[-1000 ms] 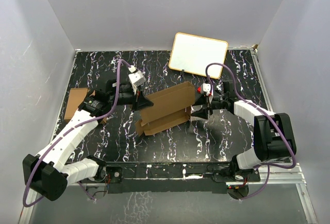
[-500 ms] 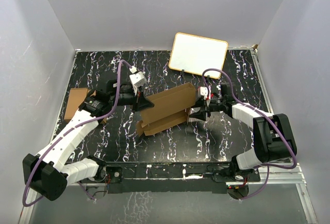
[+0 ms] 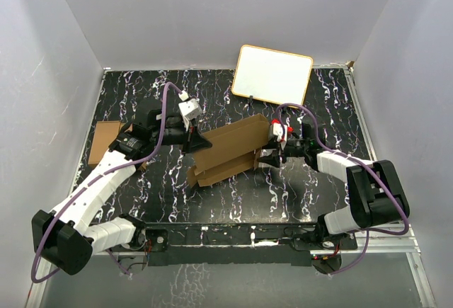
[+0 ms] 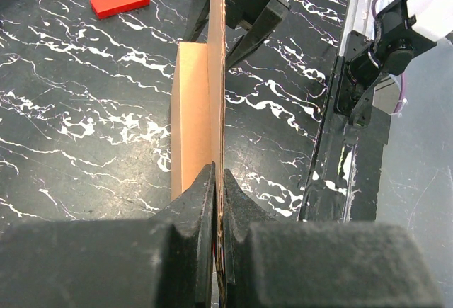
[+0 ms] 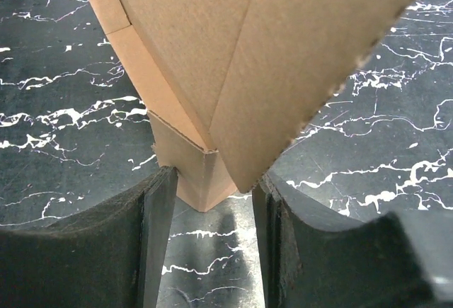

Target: Fold the paper box

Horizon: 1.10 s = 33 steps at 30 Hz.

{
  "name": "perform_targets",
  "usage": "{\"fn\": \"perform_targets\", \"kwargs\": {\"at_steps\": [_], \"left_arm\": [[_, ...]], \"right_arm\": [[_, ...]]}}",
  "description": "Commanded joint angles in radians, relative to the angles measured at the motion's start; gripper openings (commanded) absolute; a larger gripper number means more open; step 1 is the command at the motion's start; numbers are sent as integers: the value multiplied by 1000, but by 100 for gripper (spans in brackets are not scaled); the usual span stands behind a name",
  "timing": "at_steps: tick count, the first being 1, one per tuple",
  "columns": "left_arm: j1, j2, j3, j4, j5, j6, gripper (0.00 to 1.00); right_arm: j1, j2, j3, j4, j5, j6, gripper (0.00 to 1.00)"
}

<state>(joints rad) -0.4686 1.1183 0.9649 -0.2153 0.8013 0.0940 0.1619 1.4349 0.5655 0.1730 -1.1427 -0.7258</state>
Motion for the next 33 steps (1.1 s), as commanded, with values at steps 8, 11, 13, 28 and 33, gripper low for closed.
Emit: {"fn": "perform_targets", "kwargs": {"at_steps": [8, 11, 13, 28, 33], "left_arm": [[-8, 6, -2, -56, 13, 18, 0], [-8, 5, -1, -59, 14, 17, 0], [-8, 6, 0, -58, 13, 18, 0], [-8, 18, 4, -53, 13, 12, 0], [-8, 17, 3, -48, 13, 8, 0]], "right_arm": [[27, -42, -60, 300, 21, 90, 48], [35, -42, -64, 319, 34, 99, 48], [40, -41, -65, 325, 40, 104, 46], [72, -26, -57, 342, 65, 119, 33], [86, -25, -56, 343, 84, 118, 33]]}}
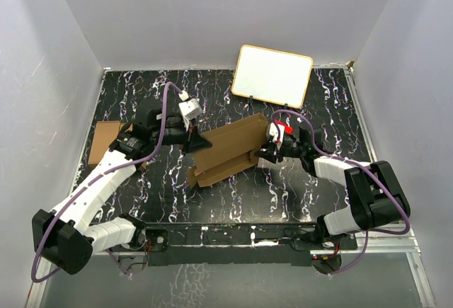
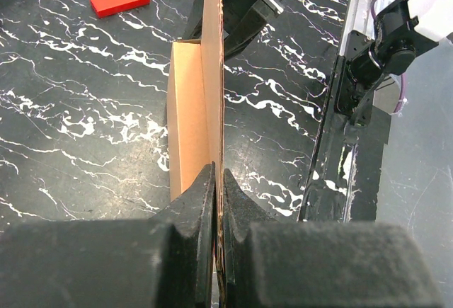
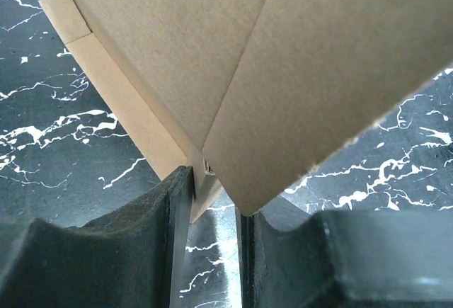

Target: Fold the paper box

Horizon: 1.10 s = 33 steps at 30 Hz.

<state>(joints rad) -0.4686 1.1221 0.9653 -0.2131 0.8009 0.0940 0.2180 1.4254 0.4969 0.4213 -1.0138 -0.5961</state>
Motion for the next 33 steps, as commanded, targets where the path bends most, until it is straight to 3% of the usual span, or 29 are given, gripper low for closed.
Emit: {"fn": "perform_targets", "kwargs": {"at_steps": [1, 13, 27, 33], "left_arm": [[-8, 12, 3, -49, 14, 7, 0], [-8, 8, -5, -11, 15, -26, 0], [-8, 21, 4, 4, -2, -58, 0], [-8, 19, 5, 13, -16, -71, 0]], "right_arm": [[33, -16, 12, 95, -41, -11, 33], [66, -11, 19, 121, 31, 33, 24], [92, -8, 25, 120, 42, 58, 29], [101, -2, 33, 122, 88, 76, 14]]}}
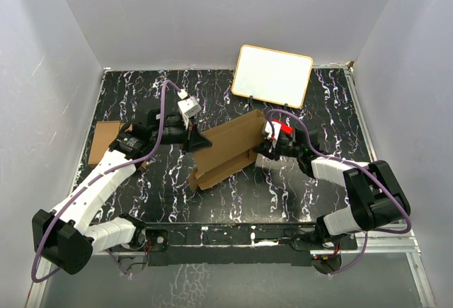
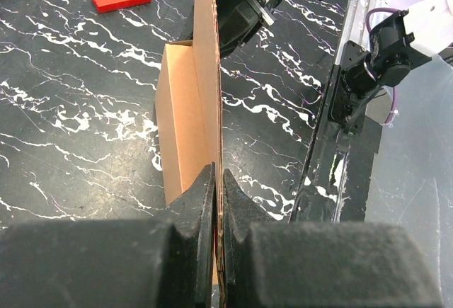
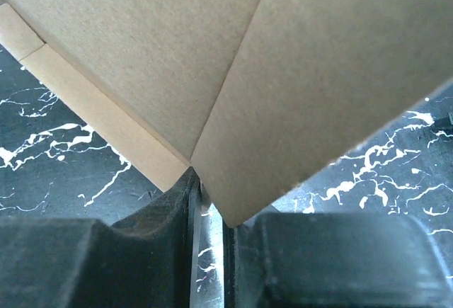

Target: Fold the paper box

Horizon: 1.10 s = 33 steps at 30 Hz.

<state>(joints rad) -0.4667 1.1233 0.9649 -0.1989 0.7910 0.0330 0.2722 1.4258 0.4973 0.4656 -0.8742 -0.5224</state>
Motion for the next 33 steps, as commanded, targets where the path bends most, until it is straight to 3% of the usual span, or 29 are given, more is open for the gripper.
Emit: {"fn": "perform_targets", "kwargs": {"at_steps": [1, 7, 16, 21, 27, 33], "left_arm": [[-10, 15, 7, 2, -17, -19, 0], [-10, -11, 11, 29, -113, -74, 0], [-10, -70, 17, 69, -255, -165, 53], [-10, -117, 13, 38, -382, -194, 75], [-9, -179, 40, -40, -523, -202, 90], [-9, -232, 48, -79, -597, -201, 92]], "right_arm": [[47, -3, 35, 79, -38, 12, 12], [47, -22, 94, -25, -19, 24, 8], [38, 4, 305, -473, -20, -109, 8], [33, 69, 474, -793, 44, -195, 8], [33, 156, 655, -1137, 190, -210, 8], [33, 206, 763, -1309, 394, -200, 10]]}}
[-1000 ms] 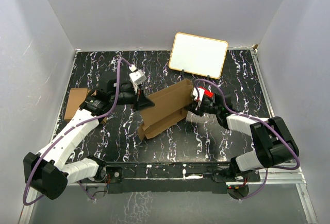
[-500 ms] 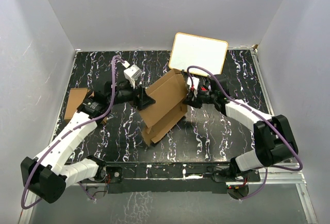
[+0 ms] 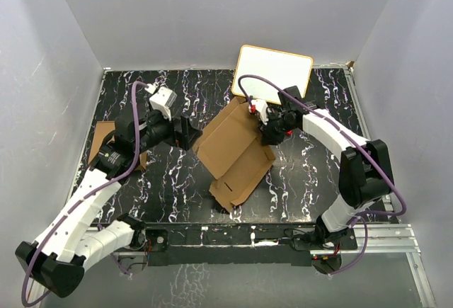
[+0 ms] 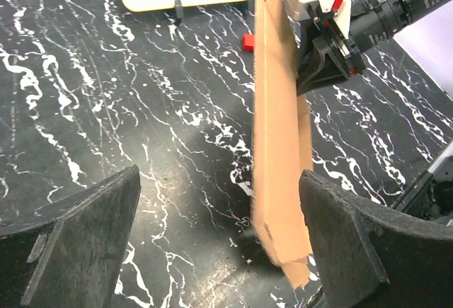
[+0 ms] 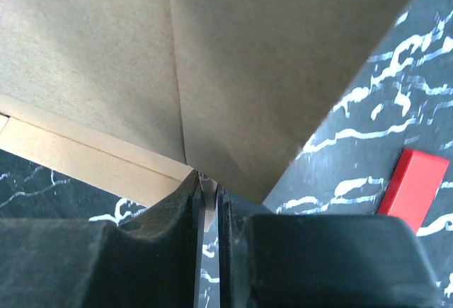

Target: Fold the paper box

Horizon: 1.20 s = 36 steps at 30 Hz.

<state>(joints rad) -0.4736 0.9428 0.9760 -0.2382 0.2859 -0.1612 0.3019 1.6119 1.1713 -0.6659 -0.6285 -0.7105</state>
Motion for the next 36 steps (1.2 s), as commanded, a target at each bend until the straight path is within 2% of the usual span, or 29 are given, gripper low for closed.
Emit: {"fn": "perform_targets", "kwargs": {"at_steps": [1, 5, 13, 24, 36], "left_arm": [[-2, -60, 29, -43, -114, -6, 93], [-2, -88, -24, -32, -166, -8, 96], [-2, -30, -85, -16, -114, -42, 96], [0, -75, -158, -11, -131, -14, 96], [0, -108, -236, -8, -170, 141, 92]], "right_arm": [[3, 33, 102, -205, 172, -12, 10], [3, 87, 149, -285, 253, -1, 11], [3, 174, 145, -225, 280, 43, 12], [3, 141, 29, -68, 252, 78, 15], [3, 18, -93, 24, 272, 74, 22]]}}
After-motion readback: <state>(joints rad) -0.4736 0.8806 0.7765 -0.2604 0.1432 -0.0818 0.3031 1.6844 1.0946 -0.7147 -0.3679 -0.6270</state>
